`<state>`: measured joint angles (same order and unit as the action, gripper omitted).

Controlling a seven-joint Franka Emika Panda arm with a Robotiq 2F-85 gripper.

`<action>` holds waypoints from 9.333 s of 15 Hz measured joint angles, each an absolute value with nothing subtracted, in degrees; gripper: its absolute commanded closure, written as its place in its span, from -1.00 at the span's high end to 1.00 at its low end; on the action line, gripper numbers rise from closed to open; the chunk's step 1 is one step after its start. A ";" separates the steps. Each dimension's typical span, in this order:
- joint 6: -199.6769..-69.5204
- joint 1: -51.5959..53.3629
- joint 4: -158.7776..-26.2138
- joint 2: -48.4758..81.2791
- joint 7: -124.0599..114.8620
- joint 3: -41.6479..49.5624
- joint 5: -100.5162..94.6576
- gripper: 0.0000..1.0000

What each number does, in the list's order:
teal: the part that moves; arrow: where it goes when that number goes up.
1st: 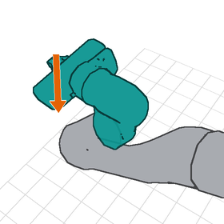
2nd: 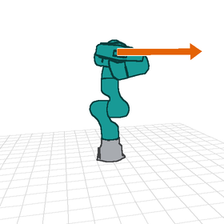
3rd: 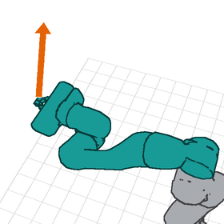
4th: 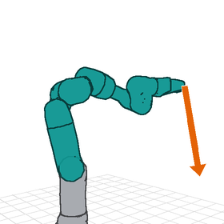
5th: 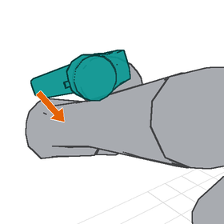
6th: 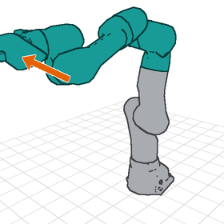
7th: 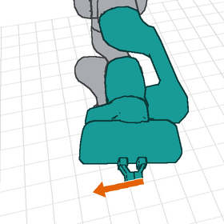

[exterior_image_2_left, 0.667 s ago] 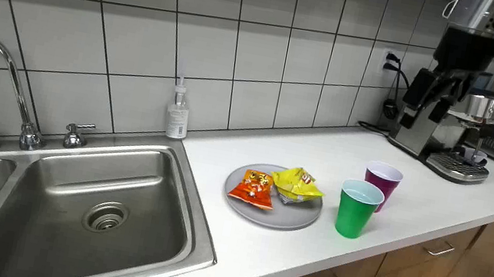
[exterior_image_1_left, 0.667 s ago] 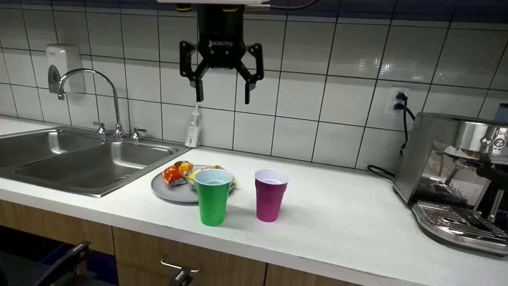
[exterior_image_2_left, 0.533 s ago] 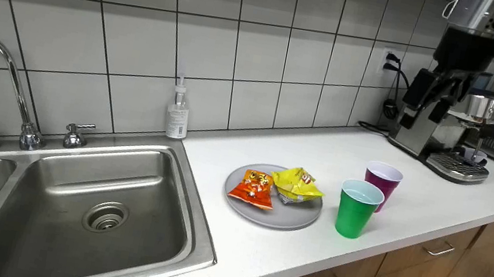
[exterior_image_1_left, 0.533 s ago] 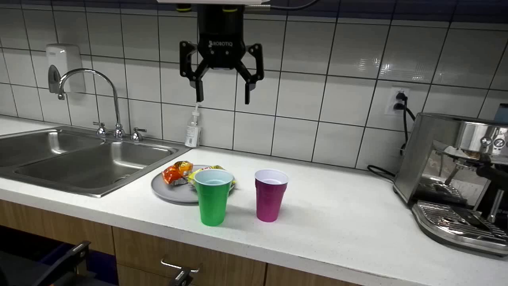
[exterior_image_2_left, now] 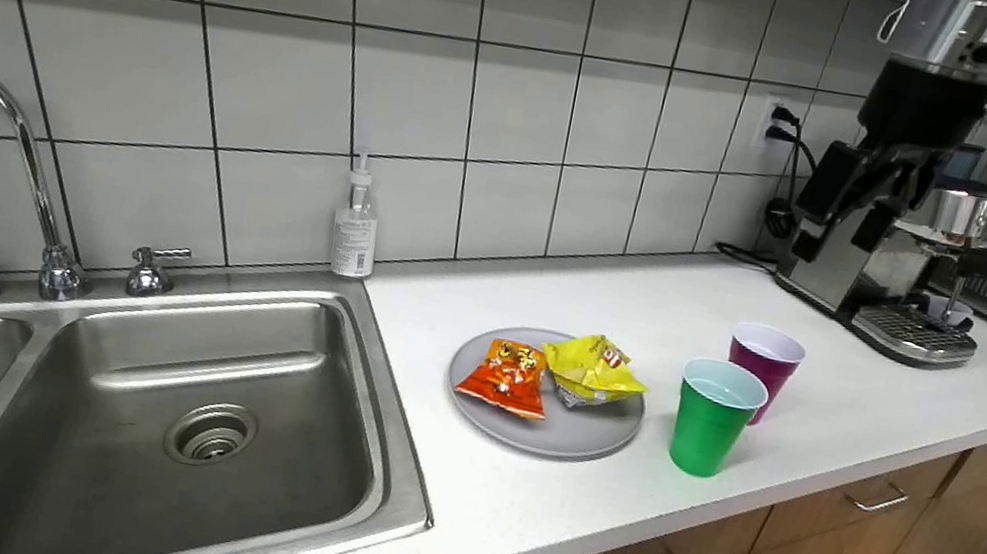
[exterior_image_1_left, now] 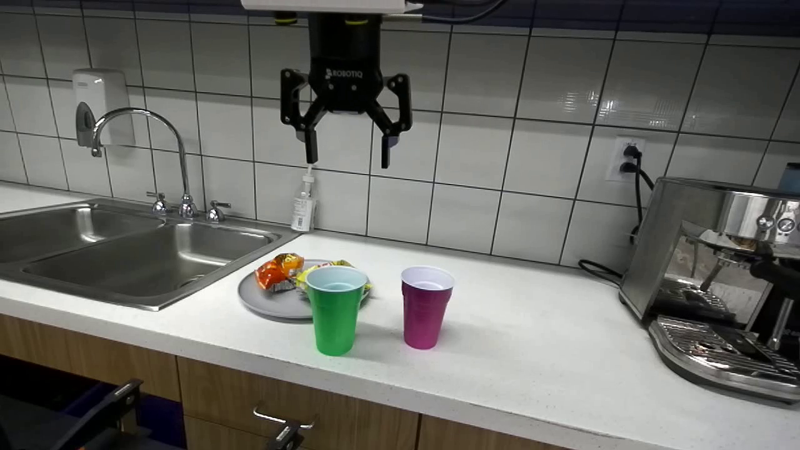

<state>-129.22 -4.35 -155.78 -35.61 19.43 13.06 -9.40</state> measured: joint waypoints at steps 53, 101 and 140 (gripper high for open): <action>-148.10 3.48 -144.67 -1.02 -7.30 -3.72 -2.03 1.00; -153.54 9.91 -127.21 23.10 -18.24 -0.54 -4.82 -0.99; -148.13 16.53 -97.95 40.84 -31.12 2.01 -2.32 -0.07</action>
